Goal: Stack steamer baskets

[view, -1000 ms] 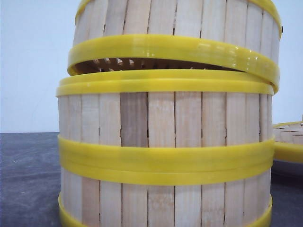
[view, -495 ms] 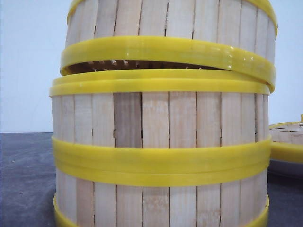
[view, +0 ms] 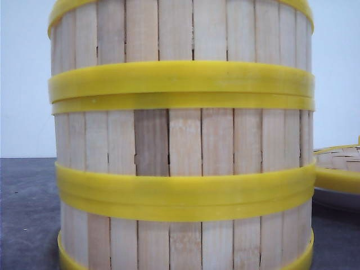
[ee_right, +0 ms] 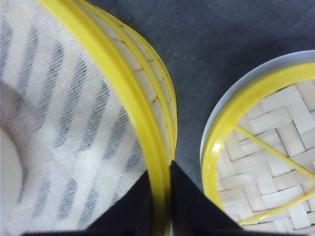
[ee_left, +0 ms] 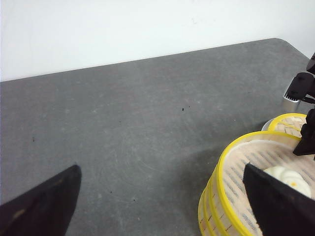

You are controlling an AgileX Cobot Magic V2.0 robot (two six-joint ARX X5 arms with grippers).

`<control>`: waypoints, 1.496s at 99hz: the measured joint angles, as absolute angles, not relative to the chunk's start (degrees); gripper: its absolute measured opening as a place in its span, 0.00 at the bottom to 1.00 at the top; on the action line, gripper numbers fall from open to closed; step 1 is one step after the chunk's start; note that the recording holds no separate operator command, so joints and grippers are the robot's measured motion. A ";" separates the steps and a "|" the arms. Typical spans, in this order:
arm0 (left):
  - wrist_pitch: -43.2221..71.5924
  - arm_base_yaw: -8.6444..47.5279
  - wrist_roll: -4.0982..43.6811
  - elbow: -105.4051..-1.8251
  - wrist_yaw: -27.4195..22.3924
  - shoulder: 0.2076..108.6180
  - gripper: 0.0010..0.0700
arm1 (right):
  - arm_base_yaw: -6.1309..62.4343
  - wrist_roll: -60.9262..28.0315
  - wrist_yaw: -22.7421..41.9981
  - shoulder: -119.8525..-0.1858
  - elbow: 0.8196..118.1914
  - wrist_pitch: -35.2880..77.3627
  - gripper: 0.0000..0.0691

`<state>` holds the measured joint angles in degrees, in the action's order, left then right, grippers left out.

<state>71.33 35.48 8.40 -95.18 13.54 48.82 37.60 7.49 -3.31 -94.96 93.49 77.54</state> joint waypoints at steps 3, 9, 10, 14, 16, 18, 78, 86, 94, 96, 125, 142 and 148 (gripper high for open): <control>71.33 35.48 8.40 -95.18 13.56 48.82 0.90 | 37.60 7.51 -3.31 -94.96 93.49 77.54 0.03; 71.33 35.48 8.40 -95.18 13.54 48.82 0.90 | 37.58 7.51 -3.31 -94.96 93.49 77.54 0.03; 71.33 35.48 8.40 -95.18 13.54 48.86 0.90 | 16.95 2.31 1.41 -73.73 77.87 61.06 0.49; 71.33 35.48 8.40 -95.18 13.56 48.97 0.90 | 15.55 1.93 0.40 -71.13 73.65 58.41 0.49; 71.33 35.48 8.40 -95.18 13.56 48.97 0.90 | 15.07 1.85 0.08 -70.04 71.75 57.19 0.49; 71.33 35.48 8.40 -95.18 13.56 48.97 0.90 | 14.66 1.72 -0.08 -68.99 69.87 56.05 0.49; 71.31 35.48 8.40 -95.18 13.54 49.23 0.90 | 11.75 5.41 0.16 -60.49 48.29 39.07 0.48; 71.31 35.48 8.40 -95.18 13.56 49.23 0.90 | 9.56 8.47 -0.19 -62.02 50.87 43.53 0.48; 71.31 35.48 8.40 -95.18 13.56 49.32 0.90 | 7.46 9.63 -1.30 -64.93 54.76 49.01 0.48; 71.31 35.48 8.40 -95.18 13.54 49.39 0.90 | 6.94 9.82 -1.63 -65.84 55.81 50.43 0.48; 71.31 35.48 8.40 -95.18 12.32 50.57 0.90 | 5.58 9.65 -8.93 -80.25 71.46 64.73 0.48; 71.40 35.48 8.43 -95.18 11.57 50.57 0.90 | 7.14 8.40 -5.82 -86.96 75.29 69.56 0.48; 71.50 35.48 8.43 -95.18 11.57 50.52 0.90 | 7.42 8.23 -5.13 -88.49 75.29 70.06 0.48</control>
<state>71.50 35.48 8.43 -95.18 11.57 50.52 7.42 8.23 -5.13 -88.49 75.29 70.06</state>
